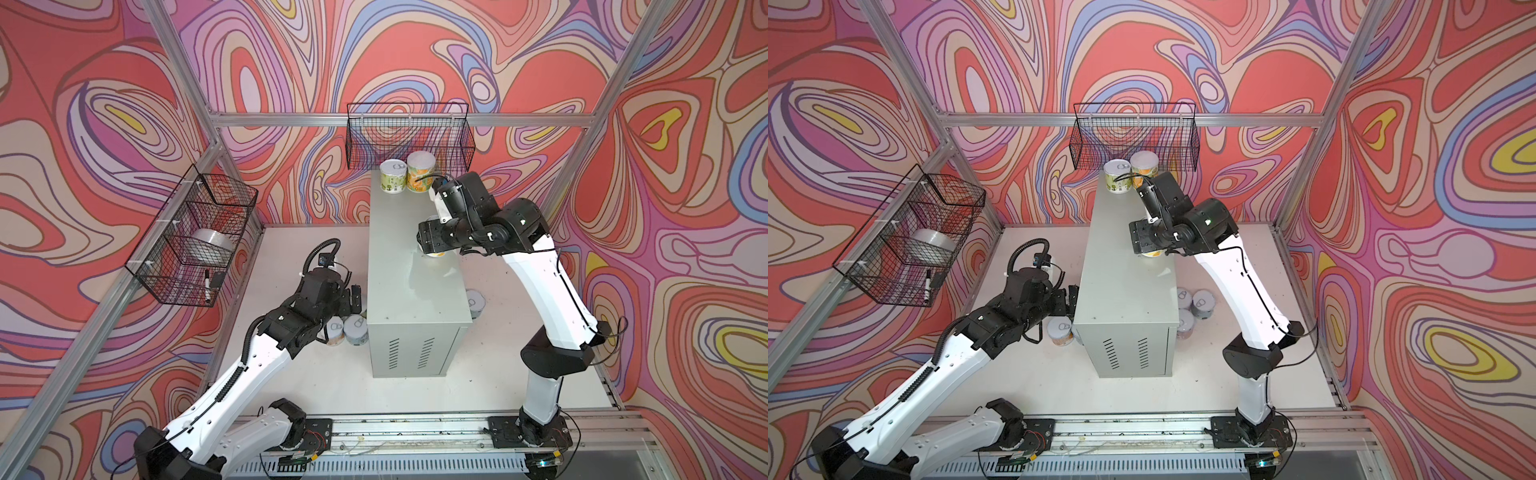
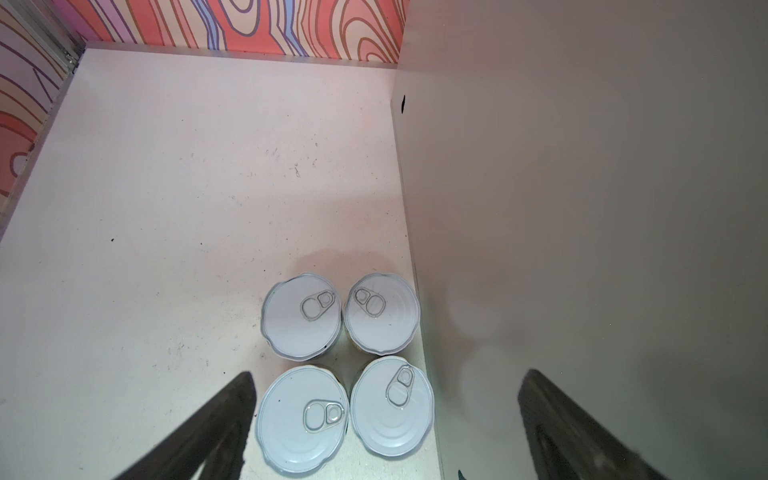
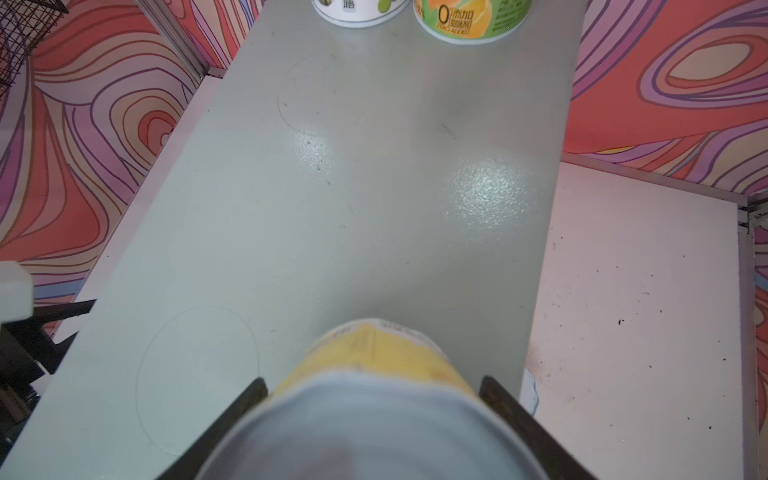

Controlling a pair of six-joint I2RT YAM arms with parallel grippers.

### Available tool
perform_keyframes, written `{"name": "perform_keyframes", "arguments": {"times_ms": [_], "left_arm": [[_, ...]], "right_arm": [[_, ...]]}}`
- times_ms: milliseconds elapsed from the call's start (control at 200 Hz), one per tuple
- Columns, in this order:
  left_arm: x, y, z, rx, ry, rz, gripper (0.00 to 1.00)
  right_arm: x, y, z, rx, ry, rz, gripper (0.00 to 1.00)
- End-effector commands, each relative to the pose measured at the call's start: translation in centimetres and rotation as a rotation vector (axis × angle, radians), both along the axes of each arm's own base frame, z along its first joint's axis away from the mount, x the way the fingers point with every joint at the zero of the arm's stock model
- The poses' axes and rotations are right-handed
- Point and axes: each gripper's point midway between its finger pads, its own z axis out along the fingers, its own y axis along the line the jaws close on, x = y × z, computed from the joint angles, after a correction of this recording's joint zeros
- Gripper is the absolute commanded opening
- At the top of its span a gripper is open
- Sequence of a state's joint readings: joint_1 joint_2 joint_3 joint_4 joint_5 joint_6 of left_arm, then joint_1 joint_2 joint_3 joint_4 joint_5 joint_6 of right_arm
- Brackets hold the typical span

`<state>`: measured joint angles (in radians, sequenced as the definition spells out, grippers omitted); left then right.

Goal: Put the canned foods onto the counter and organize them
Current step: 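Carry the yellow-labelled can over the cabinet top toward the green can with the right gripper, then lower the yellow-labelled can beside the green can and orange tub with the right gripper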

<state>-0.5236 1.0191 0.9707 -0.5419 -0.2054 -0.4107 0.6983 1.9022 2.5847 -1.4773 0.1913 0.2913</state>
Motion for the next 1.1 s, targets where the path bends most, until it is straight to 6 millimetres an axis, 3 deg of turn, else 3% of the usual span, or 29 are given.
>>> {"name": "perform_keyframes", "arguments": {"times_ms": [0,180,336,611,636,731,921,1097], "left_arm": [[0.6,-0.2,1.2,-0.011,-0.029,-0.002,0.99],[0.7,-0.1,1.6,-0.008,-0.037,-0.001,0.99],[0.9,-0.3,2.0,-0.009,-0.041,-0.01,0.99],[1.2,-0.6,2.6,-0.014,-0.048,-0.018,0.99],[1.2,-0.6,2.6,-0.016,-0.047,-0.02,0.99],[1.1,-0.7,2.4,-0.018,-0.041,-0.019,0.98],[0.8,-0.4,2.3,-0.024,-0.042,-0.012,0.97],[0.7,-0.2,2.5,-0.016,-0.046,-0.007,0.97]], "right_arm": [[0.7,1.2,0.6,0.022,-0.037,0.026,0.85],[1.0,1.6,1.4,0.04,-0.061,0.032,0.93],[0.4,1.2,3.4,0.083,-0.107,0.039,0.96],[-1.7,-0.1,6.9,0.168,-0.178,0.048,0.98],[-2.5,-0.6,8.1,0.196,-0.204,0.058,0.98],[-3.8,-0.8,9.2,0.252,-0.228,0.087,0.96],[-5.4,-1.5,8.2,0.278,-0.212,0.104,0.7],[-5.7,-2.0,5.8,0.273,-0.178,0.076,0.66]]}}
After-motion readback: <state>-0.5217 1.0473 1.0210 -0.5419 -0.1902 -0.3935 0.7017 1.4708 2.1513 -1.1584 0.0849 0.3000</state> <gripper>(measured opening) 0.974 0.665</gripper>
